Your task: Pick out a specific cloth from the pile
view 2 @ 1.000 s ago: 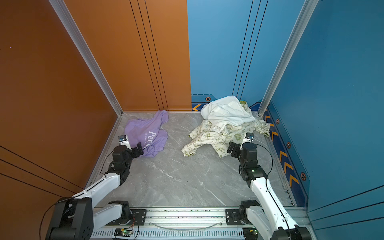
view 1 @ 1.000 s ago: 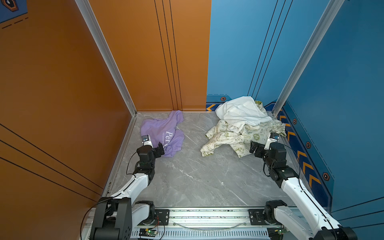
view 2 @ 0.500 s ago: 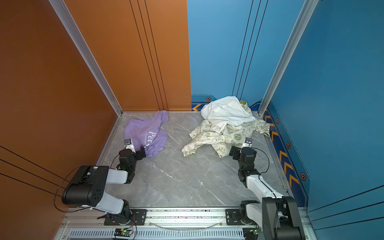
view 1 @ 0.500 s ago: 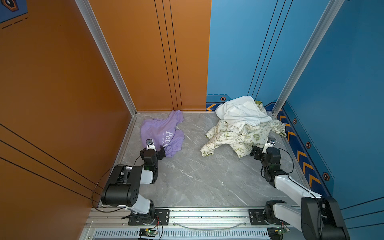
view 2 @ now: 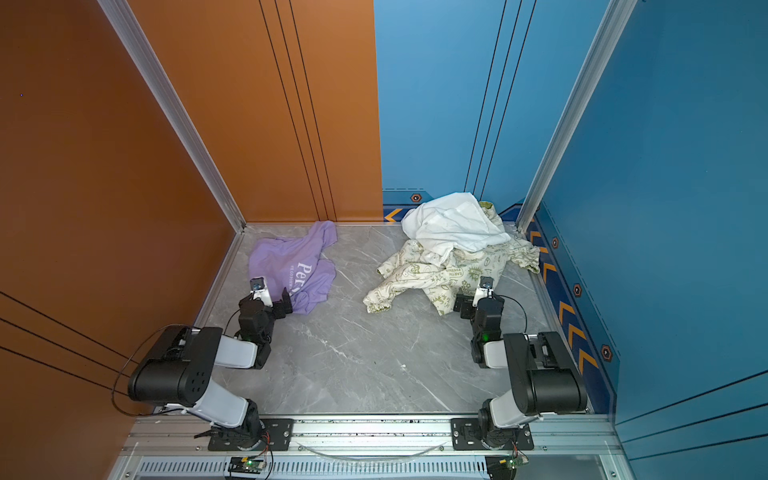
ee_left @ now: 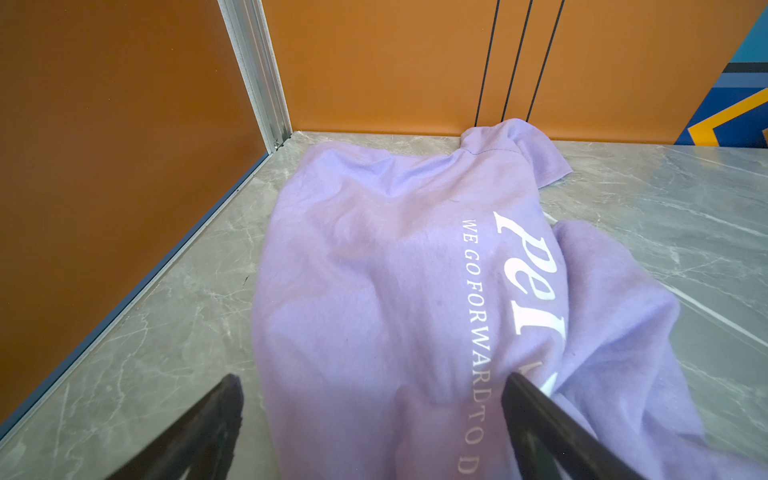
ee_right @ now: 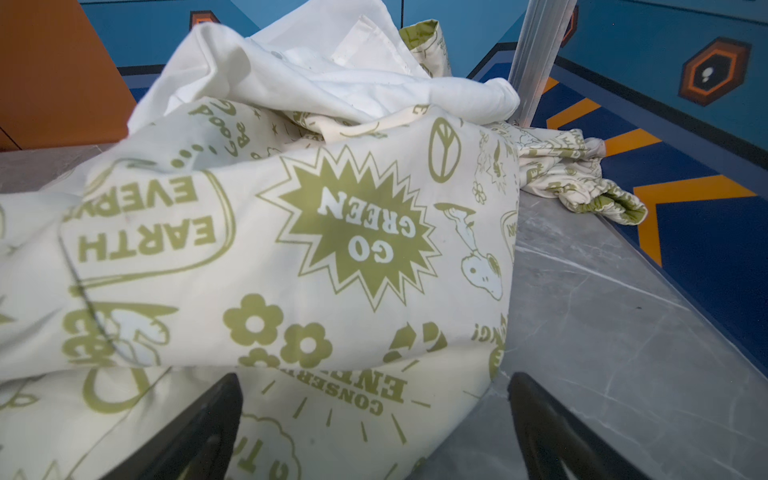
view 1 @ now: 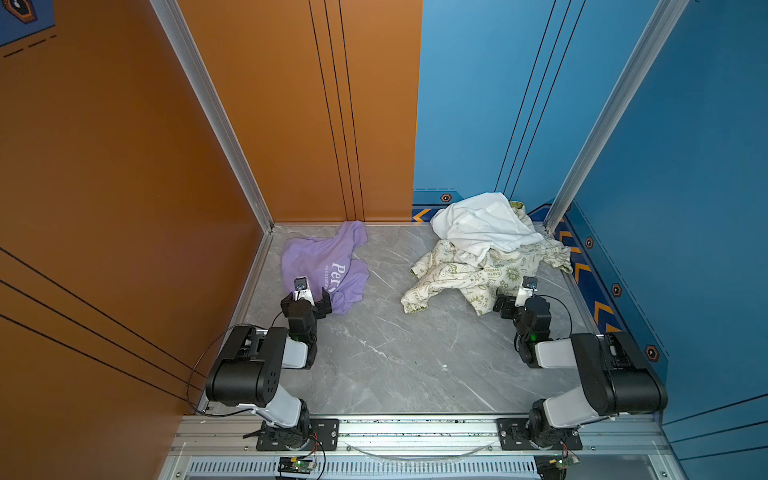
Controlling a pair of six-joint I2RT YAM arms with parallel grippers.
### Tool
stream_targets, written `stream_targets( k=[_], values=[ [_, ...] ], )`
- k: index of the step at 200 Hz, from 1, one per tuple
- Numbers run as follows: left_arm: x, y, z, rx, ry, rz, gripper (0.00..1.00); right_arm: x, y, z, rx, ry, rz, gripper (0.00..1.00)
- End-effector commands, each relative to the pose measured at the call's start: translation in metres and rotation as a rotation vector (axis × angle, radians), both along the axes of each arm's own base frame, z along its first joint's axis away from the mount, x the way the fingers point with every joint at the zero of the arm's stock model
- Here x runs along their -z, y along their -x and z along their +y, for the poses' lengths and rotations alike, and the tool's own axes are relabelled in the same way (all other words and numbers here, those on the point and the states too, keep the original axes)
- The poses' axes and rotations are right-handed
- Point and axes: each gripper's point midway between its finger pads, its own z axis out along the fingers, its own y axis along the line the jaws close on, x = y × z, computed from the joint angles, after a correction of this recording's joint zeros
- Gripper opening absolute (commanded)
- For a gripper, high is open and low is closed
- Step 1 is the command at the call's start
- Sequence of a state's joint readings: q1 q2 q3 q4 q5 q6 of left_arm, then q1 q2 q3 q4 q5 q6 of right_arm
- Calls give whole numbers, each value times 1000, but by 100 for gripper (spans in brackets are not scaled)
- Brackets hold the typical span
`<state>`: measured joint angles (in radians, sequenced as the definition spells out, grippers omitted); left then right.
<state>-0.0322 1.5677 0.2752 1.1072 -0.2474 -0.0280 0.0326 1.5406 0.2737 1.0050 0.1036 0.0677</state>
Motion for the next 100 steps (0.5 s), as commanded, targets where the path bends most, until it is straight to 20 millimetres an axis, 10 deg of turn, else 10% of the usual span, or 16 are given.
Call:
stream_targets(
  k=[1,100],
  values=[
    [-3,-8,-12,68,-17,5,98,-18,-8,0,-14,14,-58,100],
    [0,-12,1,-16,-14,45,98,-14,-20,1,-9,16,-9,100]
  ],
)
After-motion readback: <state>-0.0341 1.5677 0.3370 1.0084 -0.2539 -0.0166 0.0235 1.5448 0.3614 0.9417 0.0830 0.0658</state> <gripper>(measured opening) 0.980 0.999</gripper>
